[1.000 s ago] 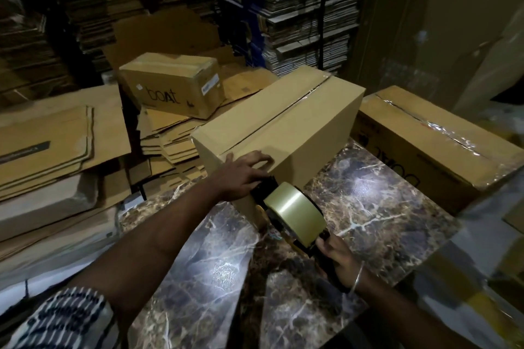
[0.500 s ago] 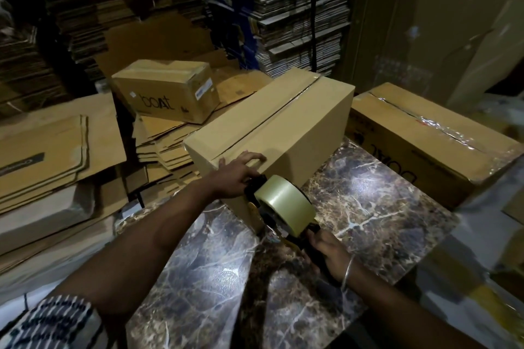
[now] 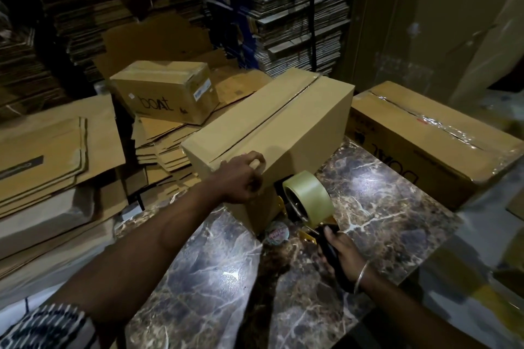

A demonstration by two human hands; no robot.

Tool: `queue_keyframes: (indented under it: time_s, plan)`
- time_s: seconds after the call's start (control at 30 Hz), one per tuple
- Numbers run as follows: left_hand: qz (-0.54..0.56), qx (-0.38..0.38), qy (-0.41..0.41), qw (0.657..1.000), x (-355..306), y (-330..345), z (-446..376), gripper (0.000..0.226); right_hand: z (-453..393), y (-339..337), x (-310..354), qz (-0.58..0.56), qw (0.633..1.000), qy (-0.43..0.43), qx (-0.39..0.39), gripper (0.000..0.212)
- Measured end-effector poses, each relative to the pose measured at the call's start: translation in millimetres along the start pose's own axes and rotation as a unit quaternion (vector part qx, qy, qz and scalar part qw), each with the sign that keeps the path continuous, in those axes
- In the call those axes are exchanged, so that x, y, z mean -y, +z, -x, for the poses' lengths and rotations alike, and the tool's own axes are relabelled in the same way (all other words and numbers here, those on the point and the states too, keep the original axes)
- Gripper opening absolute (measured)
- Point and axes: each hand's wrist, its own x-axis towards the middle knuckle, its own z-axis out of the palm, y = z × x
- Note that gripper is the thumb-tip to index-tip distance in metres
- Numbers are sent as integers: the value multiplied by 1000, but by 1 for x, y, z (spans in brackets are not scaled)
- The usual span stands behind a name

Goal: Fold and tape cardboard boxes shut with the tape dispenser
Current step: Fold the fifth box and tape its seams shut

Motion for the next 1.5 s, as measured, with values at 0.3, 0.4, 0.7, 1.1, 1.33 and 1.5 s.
queue_keyframes:
  time_s: [0.3, 0.4, 0.7, 1.1, 1.33, 1.5]
  plan:
    - [-148, 60, 19, 987, -1, -6, -20, 31, -7, -12, 7, -4, 1000, -17, 6, 76]
    - [-92, 64, -23, 993, 9, 3, -26, 57, -9, -12, 9, 2, 1000, -30, 3, 82]
    - [40, 27, -66, 997, 14, 28, -28, 106, -14, -8, 18, -1, 1000, -30, 3, 88]
    - [140, -39, -59, 988, 10, 37, 30, 99, -20, 20, 55, -27, 995, -51, 77, 81]
    - [152, -21, -42, 987, 16, 45, 97, 92, -33, 71, 78, -70, 986, -19, 152, 88]
    - [192, -90, 5, 977, 26, 66, 148, 84, -36, 115, 92, -53, 973, 69, 213, 77]
